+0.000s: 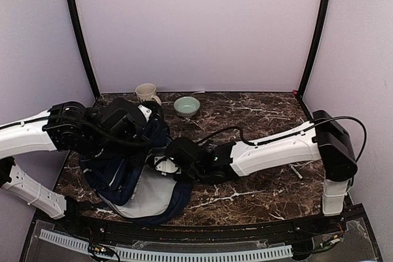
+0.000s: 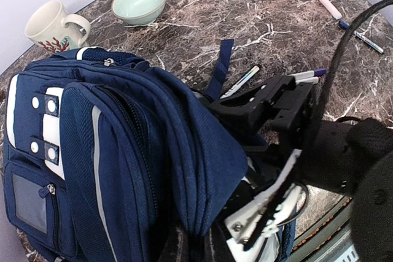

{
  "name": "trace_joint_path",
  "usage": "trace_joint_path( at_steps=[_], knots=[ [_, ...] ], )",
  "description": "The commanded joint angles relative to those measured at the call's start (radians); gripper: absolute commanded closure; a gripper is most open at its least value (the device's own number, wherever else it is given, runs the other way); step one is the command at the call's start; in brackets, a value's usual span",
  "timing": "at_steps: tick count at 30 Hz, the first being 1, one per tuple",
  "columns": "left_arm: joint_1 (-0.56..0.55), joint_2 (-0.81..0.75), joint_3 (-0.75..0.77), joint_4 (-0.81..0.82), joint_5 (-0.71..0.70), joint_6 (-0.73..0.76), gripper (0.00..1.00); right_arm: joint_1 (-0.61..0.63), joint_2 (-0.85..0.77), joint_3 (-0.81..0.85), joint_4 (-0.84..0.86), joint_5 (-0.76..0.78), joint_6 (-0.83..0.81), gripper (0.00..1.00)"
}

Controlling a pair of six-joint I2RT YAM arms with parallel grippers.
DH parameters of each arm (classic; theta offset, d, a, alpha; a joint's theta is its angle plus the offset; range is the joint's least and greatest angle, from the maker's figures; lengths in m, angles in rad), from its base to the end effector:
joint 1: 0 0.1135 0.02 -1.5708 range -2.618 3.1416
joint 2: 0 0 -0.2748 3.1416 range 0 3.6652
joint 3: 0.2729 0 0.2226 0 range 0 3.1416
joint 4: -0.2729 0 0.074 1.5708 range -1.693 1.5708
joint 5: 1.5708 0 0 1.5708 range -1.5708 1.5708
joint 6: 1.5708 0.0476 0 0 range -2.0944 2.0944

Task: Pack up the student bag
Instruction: Move the book to the largest pocket of the bag, then place the largest pocket of the bag in the student bag, then move the student bag to the center of the board.

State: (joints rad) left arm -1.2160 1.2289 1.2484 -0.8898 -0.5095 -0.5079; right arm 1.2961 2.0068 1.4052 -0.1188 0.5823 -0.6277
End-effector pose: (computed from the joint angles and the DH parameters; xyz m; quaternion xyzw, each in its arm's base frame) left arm 0.0966 -0.1940 0.3482 0.2340 0.8826 -0.0980 0.3958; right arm 0.1424 0.4089 0.2157 -0.6481 0.5962 -0.1174 0.4591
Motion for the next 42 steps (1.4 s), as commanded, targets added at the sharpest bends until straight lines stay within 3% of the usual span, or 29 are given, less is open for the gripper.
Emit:
trace_joint_path(
  at_steps=[1,8,13,19,20,21,22,27,32,42],
  knots=[
    [-0.007,0.017,-0.021,0.072,-0.017,0.014,1.0,0.006,-0.117,-0.109,-0.112,0.014,0.006,0.31],
    [-0.007,0.07,-0.054,0.082,-0.006,0.007,1.0,-0.016,-0.292,-0.342,-0.185,0.014,0.006,0.31],
    [-0.007,0.145,-0.078,0.116,0.055,0.024,1.0,-0.11,-0.399,-0.44,-0.211,0.014,0.006,0.31],
    [-0.005,0.341,-0.047,0.132,0.054,0.047,0.98,-0.255,-0.406,-0.456,-0.186,0.014,0.006,0.31],
    [-0.005,0.373,-0.032,0.134,0.059,0.053,0.96,-0.27,-0.405,-0.453,-0.186,-0.572,0.006,0.22],
    [-0.005,0.406,-0.014,0.135,0.064,0.054,0.91,-0.278,-0.404,-0.451,-0.185,-0.824,0.006,0.29],
    [-0.005,0.432,-0.001,0.138,0.072,0.057,0.84,-0.285,-0.402,-0.452,-0.181,-0.855,0.339,0.29],
    [-0.005,0.506,0.031,0.172,0.118,0.071,0.57,-0.304,-0.398,-0.446,-0.18,-0.887,0.356,0.3],
    [-0.014,0.403,0.032,0.146,0.154,0.04,0.48,-0.307,-0.405,-0.443,-0.182,-0.908,0.349,0.3],
    [-0.013,0.027,-0.107,-0.042,0.177,-0.159,0.45,-0.31,-0.405,-0.416,-0.201,-0.966,0.339,0.3]
  ],
)
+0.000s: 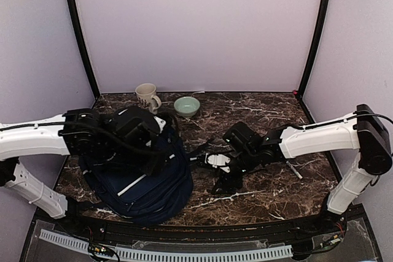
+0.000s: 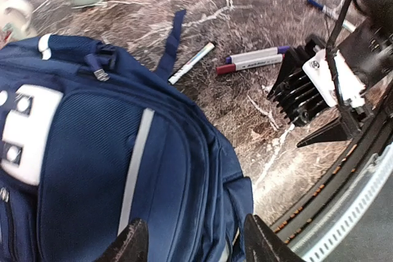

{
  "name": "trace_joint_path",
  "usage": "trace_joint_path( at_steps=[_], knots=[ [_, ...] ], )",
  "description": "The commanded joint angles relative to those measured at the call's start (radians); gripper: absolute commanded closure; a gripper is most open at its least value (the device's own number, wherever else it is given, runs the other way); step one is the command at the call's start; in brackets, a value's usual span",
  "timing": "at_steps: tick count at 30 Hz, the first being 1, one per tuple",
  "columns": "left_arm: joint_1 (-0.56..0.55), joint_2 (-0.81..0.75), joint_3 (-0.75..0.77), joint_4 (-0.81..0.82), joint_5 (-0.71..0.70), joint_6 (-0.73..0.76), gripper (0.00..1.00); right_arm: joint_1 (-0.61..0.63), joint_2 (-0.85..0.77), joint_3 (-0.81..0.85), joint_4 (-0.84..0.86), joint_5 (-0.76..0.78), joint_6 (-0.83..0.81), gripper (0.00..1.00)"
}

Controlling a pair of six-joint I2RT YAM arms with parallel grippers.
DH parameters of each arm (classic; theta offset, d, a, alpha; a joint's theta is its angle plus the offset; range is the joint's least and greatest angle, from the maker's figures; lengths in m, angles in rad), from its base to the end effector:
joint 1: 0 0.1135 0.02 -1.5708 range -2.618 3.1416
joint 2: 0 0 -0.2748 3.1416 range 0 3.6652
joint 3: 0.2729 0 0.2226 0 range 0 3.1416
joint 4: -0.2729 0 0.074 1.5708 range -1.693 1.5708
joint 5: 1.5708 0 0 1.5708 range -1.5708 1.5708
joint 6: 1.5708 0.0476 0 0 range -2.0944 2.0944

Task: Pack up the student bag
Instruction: Move the student bag to the center of the board.

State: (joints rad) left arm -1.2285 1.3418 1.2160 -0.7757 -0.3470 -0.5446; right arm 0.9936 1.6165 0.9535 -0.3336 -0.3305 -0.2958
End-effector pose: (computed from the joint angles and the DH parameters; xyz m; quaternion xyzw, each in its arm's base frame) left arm 0.0997 -0.2315 0.3206 0.2586 0.8955 -0.1476 0.3308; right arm 0.1524 0.2624 0.2034 -0.6057 0.7281 0.2437 0.2086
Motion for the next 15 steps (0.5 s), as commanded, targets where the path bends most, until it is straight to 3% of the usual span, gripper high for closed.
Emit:
trace_joint_path(
  at_steps=[1,8,11,15],
  knots=[
    [0.001,-0.107,-0.096,-0.191,0.014,-0.158,0.45,-0.007,-0.015,0.047,0.008,-0.046,0.003,0.3],
    [0.0,-0.255,-0.214,-0.445,0.048,-0.41,0.45,0.016,0.081,0.179,-0.082,0.019,-0.025,0.29],
    [0.0,-0.306,-0.248,-0.471,0.08,-0.453,0.43,0.05,0.124,0.233,-0.101,0.002,-0.011,0.29],
    [0.001,-0.323,-0.328,-0.451,0.137,-0.47,0.39,0.149,0.158,0.272,-0.086,0.124,-0.019,0.29]
  ],
)
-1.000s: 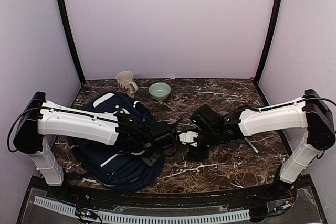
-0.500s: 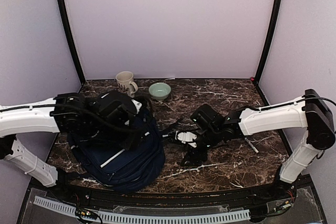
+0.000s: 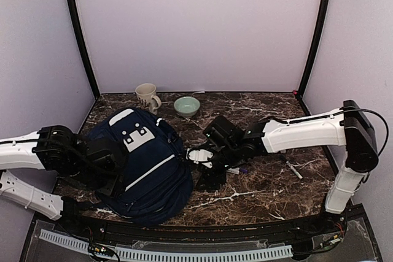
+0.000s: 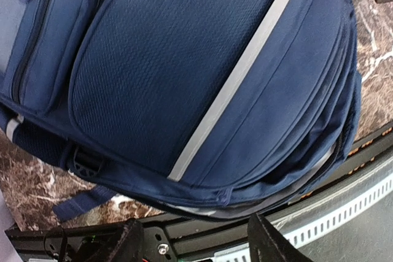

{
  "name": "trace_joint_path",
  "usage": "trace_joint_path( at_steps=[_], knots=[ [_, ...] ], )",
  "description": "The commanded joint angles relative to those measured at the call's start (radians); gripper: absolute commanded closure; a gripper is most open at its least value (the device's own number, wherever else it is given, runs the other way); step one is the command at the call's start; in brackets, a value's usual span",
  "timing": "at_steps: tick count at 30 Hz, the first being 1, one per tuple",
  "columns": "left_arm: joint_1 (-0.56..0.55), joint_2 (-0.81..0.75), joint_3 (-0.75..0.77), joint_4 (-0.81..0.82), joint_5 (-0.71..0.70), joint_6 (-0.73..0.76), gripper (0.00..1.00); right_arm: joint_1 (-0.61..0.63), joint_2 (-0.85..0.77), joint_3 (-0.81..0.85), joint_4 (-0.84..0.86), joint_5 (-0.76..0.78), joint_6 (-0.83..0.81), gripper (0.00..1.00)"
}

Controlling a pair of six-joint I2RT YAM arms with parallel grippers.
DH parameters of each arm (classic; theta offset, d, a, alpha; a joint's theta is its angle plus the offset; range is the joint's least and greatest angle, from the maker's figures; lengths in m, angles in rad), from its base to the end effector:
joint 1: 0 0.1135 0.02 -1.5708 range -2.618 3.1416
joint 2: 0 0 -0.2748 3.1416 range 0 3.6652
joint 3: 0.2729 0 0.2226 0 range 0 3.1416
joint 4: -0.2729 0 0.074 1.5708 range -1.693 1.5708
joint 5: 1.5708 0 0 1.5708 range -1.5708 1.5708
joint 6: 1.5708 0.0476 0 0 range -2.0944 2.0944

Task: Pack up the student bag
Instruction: Move the student bag to the center of the board.

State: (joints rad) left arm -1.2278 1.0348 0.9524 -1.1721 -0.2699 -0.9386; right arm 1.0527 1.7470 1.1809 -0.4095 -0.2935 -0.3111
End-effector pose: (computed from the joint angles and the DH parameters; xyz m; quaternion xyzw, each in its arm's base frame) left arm 0.0575 -0.1234 0.2780 0.1200 0.9714 -0.0756 0.1905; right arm 0.1605 0.3094 0.2207 -0.6294 0.7073 0.2354 0.2197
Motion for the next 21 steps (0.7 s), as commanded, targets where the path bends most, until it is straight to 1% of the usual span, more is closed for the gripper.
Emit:
trace_joint_path(
  at_steps=[1,4,7,12,14,17,19,21],
  knots=[
    [0.001,-0.01,-0.082,-0.045,0.072,-0.073,0.39,0.113,0.029,0.048,0.001,0.111,-0.013,0.29],
    [0.001,0.022,-0.121,-0.028,0.085,-0.085,0.39,0.163,0.047,0.07,0.015,0.133,-0.036,0.28],
    [0.001,0.031,-0.15,0.001,0.082,-0.105,0.39,0.189,0.108,0.103,0.015,0.158,-0.04,0.27],
    [0.001,-0.011,-0.217,0.086,0.098,-0.111,0.4,0.182,0.212,0.15,0.054,0.309,0.01,0.27],
    [0.001,-0.02,-0.233,0.098,0.106,-0.115,0.4,0.157,0.242,0.162,0.08,0.351,0.017,0.3],
    [0.001,-0.027,-0.246,0.109,0.117,-0.118,0.41,0.088,0.287,0.207,0.085,0.353,0.022,0.48],
    [0.001,-0.029,-0.247,0.118,0.123,-0.119,0.42,0.033,0.309,0.229,0.069,0.331,0.033,0.63],
    [0.0,-0.031,-0.25,0.132,0.127,-0.12,0.42,-0.018,0.31,0.236,0.066,0.307,0.05,0.75]
  ],
)
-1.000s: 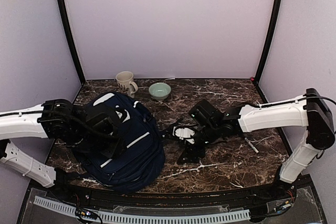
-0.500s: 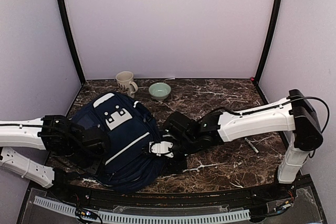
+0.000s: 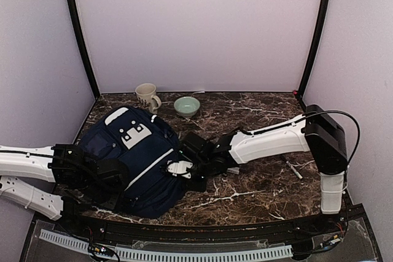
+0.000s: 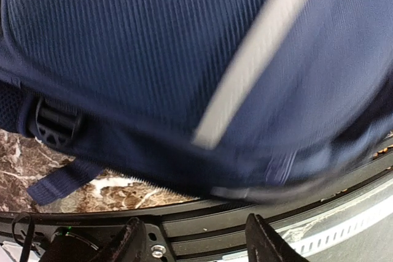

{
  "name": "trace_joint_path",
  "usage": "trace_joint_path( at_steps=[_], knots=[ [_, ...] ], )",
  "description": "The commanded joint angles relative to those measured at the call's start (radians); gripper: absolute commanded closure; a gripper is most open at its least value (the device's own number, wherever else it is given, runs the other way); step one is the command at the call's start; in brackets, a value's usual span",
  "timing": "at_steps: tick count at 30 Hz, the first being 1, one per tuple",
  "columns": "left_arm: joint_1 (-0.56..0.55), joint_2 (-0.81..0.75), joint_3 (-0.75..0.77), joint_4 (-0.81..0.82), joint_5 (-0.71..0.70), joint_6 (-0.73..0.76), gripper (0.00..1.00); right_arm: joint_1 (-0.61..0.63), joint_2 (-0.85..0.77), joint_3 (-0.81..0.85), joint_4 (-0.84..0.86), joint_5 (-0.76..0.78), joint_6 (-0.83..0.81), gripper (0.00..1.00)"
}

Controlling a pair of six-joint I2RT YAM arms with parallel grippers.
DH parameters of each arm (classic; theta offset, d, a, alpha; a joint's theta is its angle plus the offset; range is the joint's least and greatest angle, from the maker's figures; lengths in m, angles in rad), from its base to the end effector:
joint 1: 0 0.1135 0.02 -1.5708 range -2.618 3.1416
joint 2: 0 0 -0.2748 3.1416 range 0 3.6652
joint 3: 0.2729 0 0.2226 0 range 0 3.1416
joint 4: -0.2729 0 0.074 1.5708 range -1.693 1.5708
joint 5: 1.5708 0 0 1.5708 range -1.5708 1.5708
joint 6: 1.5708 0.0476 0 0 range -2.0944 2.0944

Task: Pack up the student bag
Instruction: Move the student bag to the center of the board.

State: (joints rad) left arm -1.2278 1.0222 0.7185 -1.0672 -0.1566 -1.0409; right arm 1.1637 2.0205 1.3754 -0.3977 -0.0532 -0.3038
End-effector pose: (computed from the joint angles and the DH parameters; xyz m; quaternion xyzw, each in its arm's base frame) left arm 0.0484 -0.1135 0.2225 0.0848 0.9884 -0.0573 0.1126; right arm 0.1592 0.3757 0.1750 -0.6514 0.7120 0.1321 0.2264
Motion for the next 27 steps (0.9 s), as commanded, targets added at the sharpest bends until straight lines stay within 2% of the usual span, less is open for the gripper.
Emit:
trace_joint_path(
  at_steps=[1,8,13,14,16,20,22,27],
  knots=[
    [-0.001,-0.02,-0.019,0.038,0.015,-0.014,0.43,-0.152,0.031,0.038,0.058,0.06,0.049,0.8],
    [-0.001,0.01,-0.012,0.088,-0.004,0.019,0.43,-0.235,-0.026,-0.015,0.098,0.077,0.05,0.98],
    [-0.001,0.042,0.006,0.062,-0.048,0.002,0.44,-0.276,-0.035,-0.017,0.097,0.04,0.066,1.0],
    [-0.001,0.042,0.0,0.066,-0.055,-0.006,0.44,-0.278,-0.039,-0.021,0.094,0.029,0.067,0.97],
    [-0.001,0.04,-0.019,0.084,-0.067,-0.022,0.45,-0.278,-0.054,-0.03,0.08,-0.015,0.066,0.81],
    [-0.001,0.012,-0.045,0.117,-0.119,-0.044,0.5,-0.277,-0.116,-0.054,0.026,-0.138,0.05,0.63],
    [-0.001,-0.007,-0.053,0.148,-0.145,-0.029,0.53,-0.276,-0.15,-0.067,0.001,-0.194,0.037,0.59],
    [0.0,-0.039,-0.067,0.172,-0.225,-0.029,0.57,-0.277,-0.229,-0.073,-0.034,-0.264,0.019,0.56]
  ],
)
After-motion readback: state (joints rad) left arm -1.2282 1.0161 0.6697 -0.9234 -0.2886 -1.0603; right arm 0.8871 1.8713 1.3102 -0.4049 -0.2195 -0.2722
